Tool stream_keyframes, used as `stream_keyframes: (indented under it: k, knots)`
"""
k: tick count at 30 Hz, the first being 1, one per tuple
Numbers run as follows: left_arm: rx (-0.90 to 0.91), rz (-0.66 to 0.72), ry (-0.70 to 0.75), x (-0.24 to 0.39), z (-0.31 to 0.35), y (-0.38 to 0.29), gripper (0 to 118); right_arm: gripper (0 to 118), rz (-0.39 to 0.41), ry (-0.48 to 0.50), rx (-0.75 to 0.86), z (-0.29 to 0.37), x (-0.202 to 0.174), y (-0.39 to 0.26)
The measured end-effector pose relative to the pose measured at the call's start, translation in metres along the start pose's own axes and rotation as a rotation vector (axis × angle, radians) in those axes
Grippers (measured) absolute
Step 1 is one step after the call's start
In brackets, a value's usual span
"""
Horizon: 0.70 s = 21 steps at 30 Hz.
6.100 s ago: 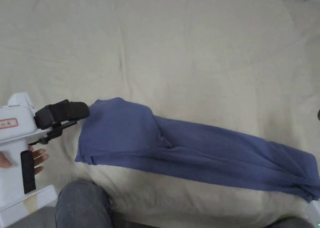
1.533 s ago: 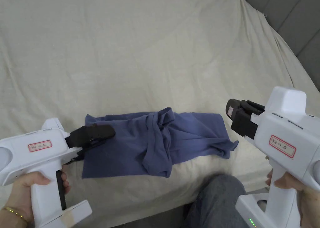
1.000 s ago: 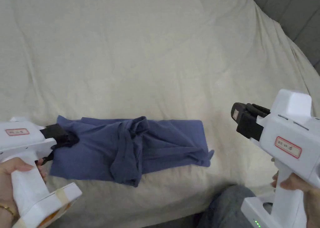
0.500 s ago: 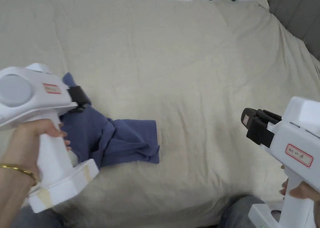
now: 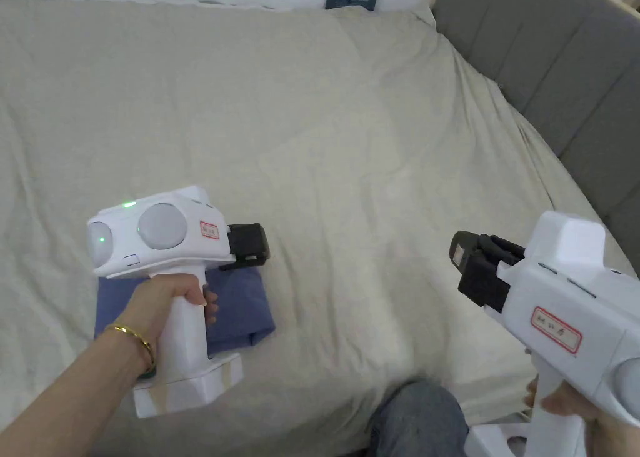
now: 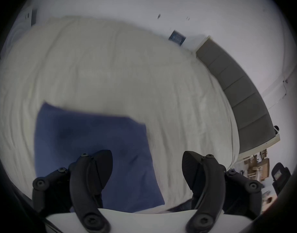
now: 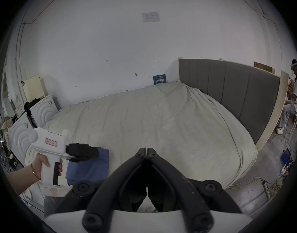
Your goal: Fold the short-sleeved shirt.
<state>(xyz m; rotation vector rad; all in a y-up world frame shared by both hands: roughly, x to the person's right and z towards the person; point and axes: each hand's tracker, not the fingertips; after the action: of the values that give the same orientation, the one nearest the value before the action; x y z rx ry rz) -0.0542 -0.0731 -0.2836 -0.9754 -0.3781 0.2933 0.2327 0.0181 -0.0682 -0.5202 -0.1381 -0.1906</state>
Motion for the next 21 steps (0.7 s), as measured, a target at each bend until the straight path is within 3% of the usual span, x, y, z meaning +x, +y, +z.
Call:
stream_keyframes:
  k: [1,3,6,8,13,16,19,21]
  knots:
    - [0.062,-0.046,0.018,0.000,0.010,0.001,88,2,-0.005,0.001,-0.002,-0.002,0.001,-0.001]
    - [0.160,-0.142,0.091,0.007,0.035,-0.001,70,2,-0.005,0.005,-0.005,-0.005,0.000,-0.002]
    - [0.241,-0.196,0.208,0.014,0.040,-0.026,16,2,-0.002,0.034,-0.010,-0.011,-0.007,-0.005]
    - [0.186,-0.209,0.199,0.012,0.017,-0.041,2,2,0.001,0.051,-0.021,-0.015,-0.012,-0.007]
    - [-0.010,-0.229,0.236,0.015,-0.043,-0.081,2,2,0.014,0.063,-0.027,-0.012,-0.027,-0.013]
    - [0.069,-0.333,0.281,0.020,-0.051,-0.093,2,2,0.025,0.060,-0.029,-0.010,-0.031,-0.013]
    - [0.010,-0.319,0.257,0.022,-0.038,-0.076,2,2,0.037,0.068,-0.032,-0.010,-0.041,-0.011]
    - [0.069,-0.279,0.178,0.016,-0.017,-0.069,2,2,0.052,0.078,-0.030,-0.011,-0.049,-0.010]
